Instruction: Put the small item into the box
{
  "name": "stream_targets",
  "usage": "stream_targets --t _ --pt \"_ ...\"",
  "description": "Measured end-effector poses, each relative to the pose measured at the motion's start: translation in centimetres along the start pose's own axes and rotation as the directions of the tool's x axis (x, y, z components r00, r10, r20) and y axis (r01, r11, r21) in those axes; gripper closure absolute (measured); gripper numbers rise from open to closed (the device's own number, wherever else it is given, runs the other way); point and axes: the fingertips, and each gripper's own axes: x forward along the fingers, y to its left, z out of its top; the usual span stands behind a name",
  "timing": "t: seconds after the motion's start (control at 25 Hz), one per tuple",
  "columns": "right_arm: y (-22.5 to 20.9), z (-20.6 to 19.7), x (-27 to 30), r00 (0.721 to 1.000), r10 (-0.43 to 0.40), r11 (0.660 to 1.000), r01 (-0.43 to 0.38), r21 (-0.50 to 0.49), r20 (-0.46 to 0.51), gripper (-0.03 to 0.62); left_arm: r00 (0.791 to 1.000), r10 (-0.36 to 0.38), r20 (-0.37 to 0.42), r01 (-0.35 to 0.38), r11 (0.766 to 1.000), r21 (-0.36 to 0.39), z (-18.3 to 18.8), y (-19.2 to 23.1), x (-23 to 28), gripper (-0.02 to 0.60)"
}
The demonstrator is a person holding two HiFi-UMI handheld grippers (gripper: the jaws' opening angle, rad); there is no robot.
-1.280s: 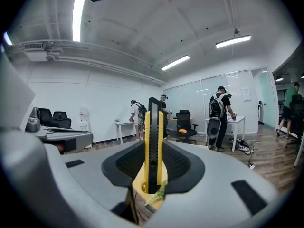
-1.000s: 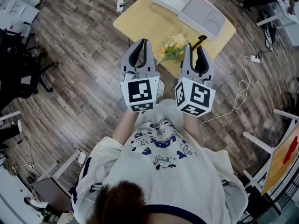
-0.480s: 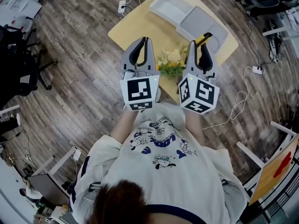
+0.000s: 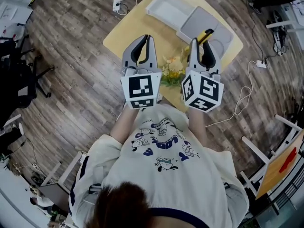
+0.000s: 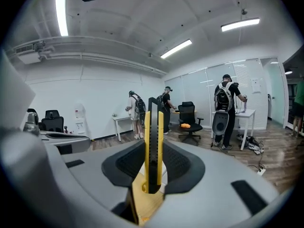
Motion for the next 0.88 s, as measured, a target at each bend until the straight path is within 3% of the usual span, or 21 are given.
stream_targets --t 0.24,0.48,0.88 --pt "0.8 -0.7 4.8 0.995 -0.07 0.998 0.07 -0.005 -0.077 0.464 0.993 -0.107 -0.052 0.107 0.994 0.0 -0.7 2.1 5.4 0.557" --pt "0.9 -1.6 9.0 0.972 -0.162 0.986 0.164 -0.001 -0.17 0.464 0.964 -0.239 -0.117 0.241 0.971 0.005 -1.7 3.7 10.2 0.557" --pt "1.8 -2.3 15.7 0.936 -0.197 0.979 0.202 -0.012 -0.293 0.464 0.936 -0.295 -0.192 0.294 0.955 -0.037 -3.6 7.3 16.4 0.557"
